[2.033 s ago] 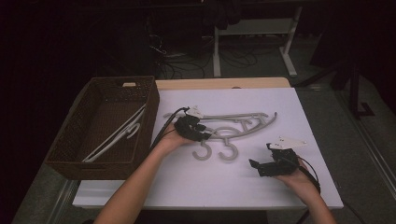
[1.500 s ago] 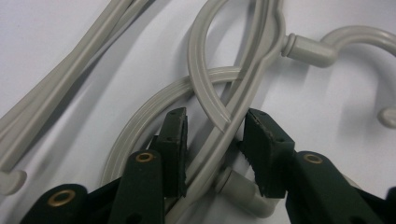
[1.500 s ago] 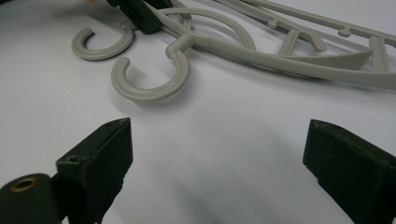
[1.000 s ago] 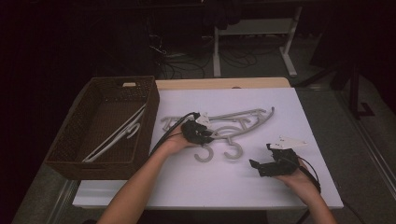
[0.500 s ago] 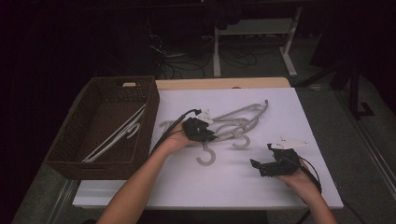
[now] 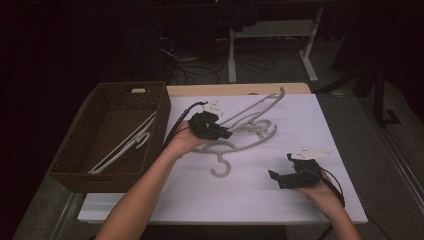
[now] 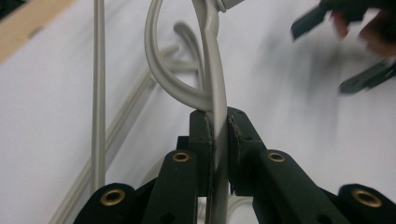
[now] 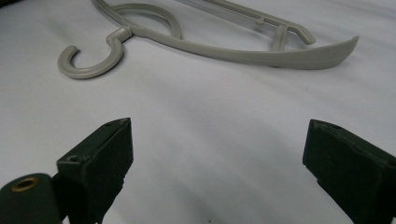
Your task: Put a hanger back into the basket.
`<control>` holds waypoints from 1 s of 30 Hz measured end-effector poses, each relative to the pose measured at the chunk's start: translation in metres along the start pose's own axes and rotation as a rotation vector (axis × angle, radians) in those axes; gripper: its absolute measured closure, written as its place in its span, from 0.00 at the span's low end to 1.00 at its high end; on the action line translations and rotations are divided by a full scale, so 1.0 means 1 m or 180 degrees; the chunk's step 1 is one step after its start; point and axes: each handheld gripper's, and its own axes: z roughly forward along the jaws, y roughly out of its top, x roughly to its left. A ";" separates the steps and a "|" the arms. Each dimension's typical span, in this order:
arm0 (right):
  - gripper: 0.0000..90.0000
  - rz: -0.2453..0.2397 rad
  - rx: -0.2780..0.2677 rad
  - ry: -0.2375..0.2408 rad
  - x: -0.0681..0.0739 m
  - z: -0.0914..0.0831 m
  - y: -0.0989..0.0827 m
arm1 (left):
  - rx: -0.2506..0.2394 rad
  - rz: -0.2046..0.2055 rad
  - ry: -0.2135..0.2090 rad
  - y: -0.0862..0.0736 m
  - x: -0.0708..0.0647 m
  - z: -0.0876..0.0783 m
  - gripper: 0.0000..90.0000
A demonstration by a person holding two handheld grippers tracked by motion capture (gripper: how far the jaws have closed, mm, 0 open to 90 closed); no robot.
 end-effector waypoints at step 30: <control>0.09 0.0046 -0.0009 0.0006 0.000 0.001 0.000 | -0.0225 -0.0248 0.0293 0.007 0.000 -0.176 0.91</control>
